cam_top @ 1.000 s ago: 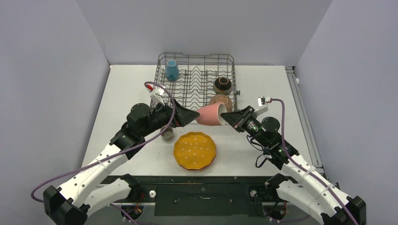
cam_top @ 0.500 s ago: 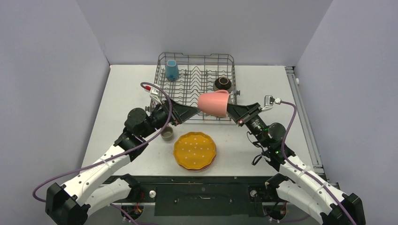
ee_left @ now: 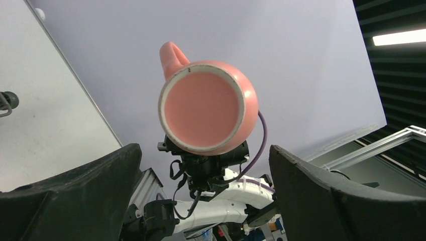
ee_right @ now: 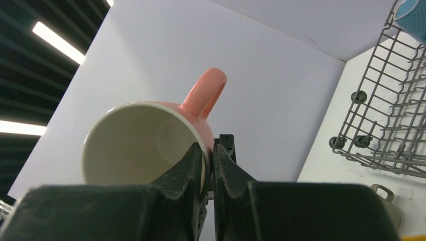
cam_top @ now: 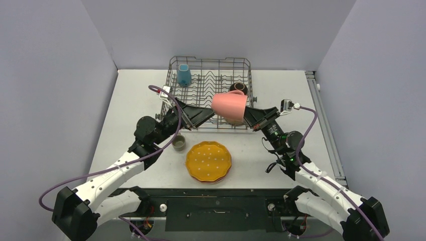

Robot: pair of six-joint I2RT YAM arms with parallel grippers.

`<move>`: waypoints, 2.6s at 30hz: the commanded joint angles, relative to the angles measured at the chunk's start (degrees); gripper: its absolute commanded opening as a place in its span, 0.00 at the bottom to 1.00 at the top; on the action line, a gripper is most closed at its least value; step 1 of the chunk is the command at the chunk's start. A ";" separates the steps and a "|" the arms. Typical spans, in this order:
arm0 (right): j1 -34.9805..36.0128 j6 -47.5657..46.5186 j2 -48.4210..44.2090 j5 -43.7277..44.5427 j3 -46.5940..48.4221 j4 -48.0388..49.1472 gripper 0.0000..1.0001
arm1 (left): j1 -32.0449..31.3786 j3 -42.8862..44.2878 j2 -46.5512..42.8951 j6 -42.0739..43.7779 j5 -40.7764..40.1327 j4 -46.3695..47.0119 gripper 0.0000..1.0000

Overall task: Load the mixed dishes into the dish rack
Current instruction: Pick up the cup at the center of the board.

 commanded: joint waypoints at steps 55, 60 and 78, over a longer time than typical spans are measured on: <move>7.41 -6.78 8.57 -0.63 6.15 13.71 0.00 | -0.23 6.69 5.03 -5.20 3.66 7.90 0.96; 7.54 -6.82 8.71 -0.17 6.05 13.67 0.00 | -0.51 7.02 5.44 -4.85 3.94 7.97 0.96; 7.41 -5.41 8.58 1.39 4.89 13.36 0.00 | -0.62 5.51 5.69 -5.20 4.55 10.58 0.32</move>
